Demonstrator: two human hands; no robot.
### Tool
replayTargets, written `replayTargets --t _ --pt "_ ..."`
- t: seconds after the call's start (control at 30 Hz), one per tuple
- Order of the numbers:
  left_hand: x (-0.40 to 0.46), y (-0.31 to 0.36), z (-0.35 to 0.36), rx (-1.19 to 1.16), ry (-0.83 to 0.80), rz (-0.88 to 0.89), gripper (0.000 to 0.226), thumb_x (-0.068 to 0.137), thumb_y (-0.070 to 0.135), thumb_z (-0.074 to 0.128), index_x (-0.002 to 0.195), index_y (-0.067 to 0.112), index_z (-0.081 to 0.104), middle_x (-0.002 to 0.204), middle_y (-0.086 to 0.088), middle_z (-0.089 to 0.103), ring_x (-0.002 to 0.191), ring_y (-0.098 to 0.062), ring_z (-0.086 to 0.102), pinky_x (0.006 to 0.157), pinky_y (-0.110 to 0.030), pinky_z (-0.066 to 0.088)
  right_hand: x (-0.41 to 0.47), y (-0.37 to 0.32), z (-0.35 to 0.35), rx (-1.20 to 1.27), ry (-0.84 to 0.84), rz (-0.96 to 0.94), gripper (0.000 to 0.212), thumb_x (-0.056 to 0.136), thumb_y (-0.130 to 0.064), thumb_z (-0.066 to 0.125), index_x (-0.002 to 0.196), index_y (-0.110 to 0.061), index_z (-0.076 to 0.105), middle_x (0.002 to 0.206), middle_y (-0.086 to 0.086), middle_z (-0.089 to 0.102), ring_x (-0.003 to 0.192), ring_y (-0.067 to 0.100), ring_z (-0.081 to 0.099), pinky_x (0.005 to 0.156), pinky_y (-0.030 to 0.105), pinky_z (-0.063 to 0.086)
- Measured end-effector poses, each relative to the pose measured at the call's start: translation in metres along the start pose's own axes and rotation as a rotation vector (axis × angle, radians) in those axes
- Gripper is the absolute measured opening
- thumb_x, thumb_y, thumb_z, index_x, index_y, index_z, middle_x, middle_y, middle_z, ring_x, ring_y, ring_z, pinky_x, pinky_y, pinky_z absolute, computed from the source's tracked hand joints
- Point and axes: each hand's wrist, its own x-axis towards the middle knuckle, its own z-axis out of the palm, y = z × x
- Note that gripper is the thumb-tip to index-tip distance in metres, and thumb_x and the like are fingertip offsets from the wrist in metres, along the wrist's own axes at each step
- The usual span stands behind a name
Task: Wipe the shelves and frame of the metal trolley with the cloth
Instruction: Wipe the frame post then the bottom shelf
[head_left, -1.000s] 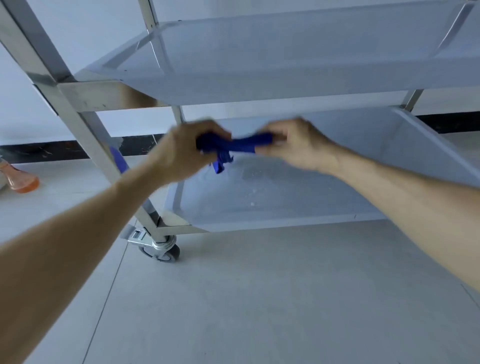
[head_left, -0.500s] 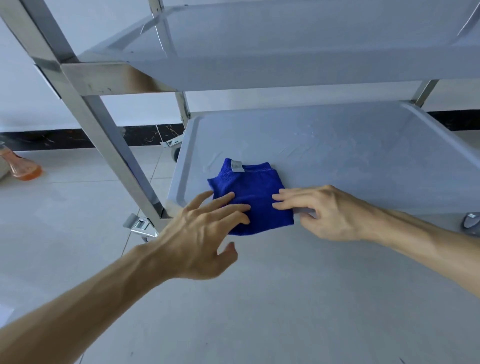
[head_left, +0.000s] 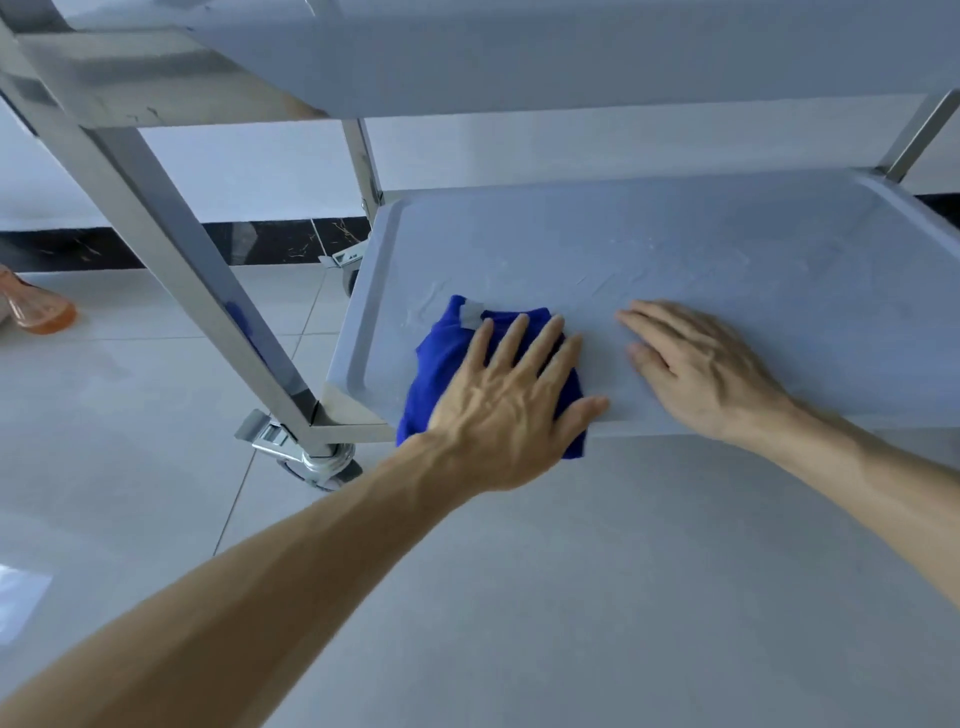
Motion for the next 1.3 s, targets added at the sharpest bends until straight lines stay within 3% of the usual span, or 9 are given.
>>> replayTargets --t 0.2,0.3,0.43,0.63,0.77,0.9,1.0,1.13,1.3 --pt "-0.051 -0.089 -0.003 -0.169 0.249 -0.263 0.069 0.091 0.066 0.033 0.127 0.01 0.053 0.128 -0.008 0.055 0.116 -0.027 0.053 0.096 -0.037 0.041 -0.003 -0.004 0.002 -0.021 0.041 -0.004 0.051 0.098 -0.03 0.039 0.142 -0.007 0.055 0.15 0.01 0.05 0.141 0.03 0.045 0.114 0.044 0.03" --pt "-0.046 -0.082 0.0 -0.124 0.281 -0.253 0.063 0.097 0.055 0.03 0.113 0.002 0.06 0.115 -0.014 0.063 0.113 -0.035 0.057 0.106 -0.043 0.039 -0.003 -0.012 0.004 -0.044 0.046 -0.006 0.056 0.096 -0.032 0.034 0.141 -0.008 0.055 0.15 0.009 0.051 0.141 0.028 0.045 0.114 0.044 0.031" --pt "-0.029 -0.033 0.0 -0.058 0.183 -0.152 0.073 0.099 0.053 0.018 0.138 0.001 0.051 0.147 -0.014 0.049 0.144 -0.033 0.035 0.123 -0.042 0.016 -0.004 -0.014 0.003 -0.057 0.044 0.003 0.057 0.096 -0.032 0.033 0.143 -0.008 0.054 0.152 0.007 0.05 0.142 0.027 0.043 0.115 0.044 0.03" --pt "0.003 0.027 0.0 0.077 0.049 0.114 0.089 0.092 0.065 0.002 0.153 0.006 0.028 0.163 -0.009 0.023 0.15 -0.036 0.017 0.119 -0.06 0.009 -0.005 -0.011 0.002 -0.044 0.04 -0.008 0.042 0.105 -0.023 0.045 0.143 -0.007 0.053 0.152 0.009 0.049 0.143 0.028 0.043 0.116 0.046 0.029" --pt "-0.02 -0.028 -0.006 0.132 0.025 -0.032 0.082 0.089 0.071 -0.004 0.155 0.03 0.024 0.164 -0.007 0.017 0.148 -0.037 0.016 0.116 -0.059 0.013 -0.007 -0.008 0.002 -0.031 0.043 -0.008 0.043 0.104 -0.025 0.043 0.143 -0.009 0.053 0.152 0.008 0.049 0.143 0.028 0.043 0.116 0.045 0.029" --pt "-0.055 -0.083 -0.006 0.221 -0.109 -0.161 0.091 0.079 0.058 -0.038 0.152 0.037 0.012 0.167 -0.007 0.005 0.15 -0.039 0.003 0.113 -0.065 0.01 -0.006 -0.009 0.003 -0.033 0.03 -0.008 0.042 0.106 -0.024 0.044 0.146 -0.012 0.05 0.155 0.005 0.045 0.145 0.025 0.039 0.117 0.043 0.027" --pt "-0.064 -0.09 -0.008 0.104 -0.148 -0.234 0.089 0.08 0.066 -0.028 0.157 0.032 0.001 0.167 -0.007 -0.002 0.152 -0.033 -0.005 0.119 -0.06 0.001 -0.009 -0.01 0.007 -0.041 0.018 -0.001 0.045 0.106 -0.03 0.038 0.148 -0.014 0.048 0.156 0.003 0.044 0.147 0.023 0.036 0.118 0.041 0.024" --pt "-0.045 -0.103 -0.01 0.242 -0.194 -0.094 0.08 0.075 0.052 -0.043 0.142 0.041 0.0 0.166 -0.008 -0.003 0.149 -0.043 0.0 0.111 -0.069 0.014 -0.01 -0.015 0.007 -0.021 0.032 -0.008 0.058 0.096 -0.036 0.032 0.144 -0.011 0.052 0.152 0.005 0.048 0.144 0.027 0.041 0.117 0.044 0.029" --pt "0.048 -0.126 -0.007 0.08 -0.178 -0.365 0.073 0.089 0.063 -0.004 0.156 0.035 0.007 0.165 -0.007 0.008 0.15 -0.032 0.006 0.117 -0.062 0.006 -0.011 -0.015 0.009 -0.057 0.098 -0.046 0.053 0.097 -0.031 0.037 0.137 -0.006 0.06 0.144 0.009 0.057 0.135 0.033 0.052 0.11 0.051 0.04"
